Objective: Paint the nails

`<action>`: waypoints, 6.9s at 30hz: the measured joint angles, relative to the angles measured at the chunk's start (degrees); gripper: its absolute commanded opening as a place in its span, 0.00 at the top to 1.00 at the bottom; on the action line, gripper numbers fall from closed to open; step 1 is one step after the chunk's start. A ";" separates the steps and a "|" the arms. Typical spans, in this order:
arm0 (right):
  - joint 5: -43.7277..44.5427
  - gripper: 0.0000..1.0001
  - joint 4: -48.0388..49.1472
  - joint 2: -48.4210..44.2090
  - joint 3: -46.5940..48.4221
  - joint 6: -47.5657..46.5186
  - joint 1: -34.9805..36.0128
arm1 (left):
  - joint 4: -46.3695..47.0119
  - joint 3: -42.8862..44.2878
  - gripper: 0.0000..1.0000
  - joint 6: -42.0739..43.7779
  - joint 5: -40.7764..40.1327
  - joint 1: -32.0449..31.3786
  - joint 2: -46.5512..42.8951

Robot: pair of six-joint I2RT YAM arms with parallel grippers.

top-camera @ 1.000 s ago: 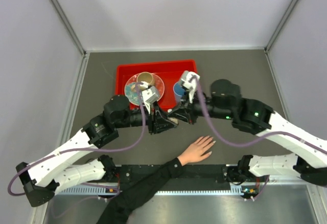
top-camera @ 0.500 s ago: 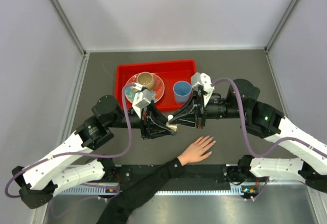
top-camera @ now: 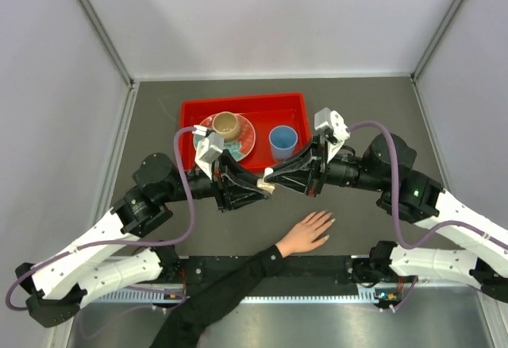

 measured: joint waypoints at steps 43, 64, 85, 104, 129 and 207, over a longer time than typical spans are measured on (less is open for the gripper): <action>37.75 0.62 -45.92 33.14 39.98 22.77 2.64 | -7.26 -3.72 1.00 22.49 -31.61 0.57 1.29; 10.14 1.00 -32.63 21.68 24.83 4.20 0.37 | -12.55 -3.45 1.00 8.66 -16.39 0.61 -4.48; -6.64 0.19 -29.14 17.16 25.20 -8.33 0.44 | -14.53 6.62 1.00 1.42 0.17 0.50 -0.61; 32.59 0.46 -40.76 28.37 38.32 20.04 0.44 | -10.71 -1.42 1.00 20.70 -32.15 0.57 -0.42; 18.16 1.00 -37.62 26.82 31.08 11.82 -0.02 | -13.81 -1.49 1.00 14.99 -22.03 0.90 -2.40; -25.75 1.00 -34.38 20.90 28.92 -12.85 -4.81 | -16.63 5.95 1.00 7.56 10.43 1.16 0.92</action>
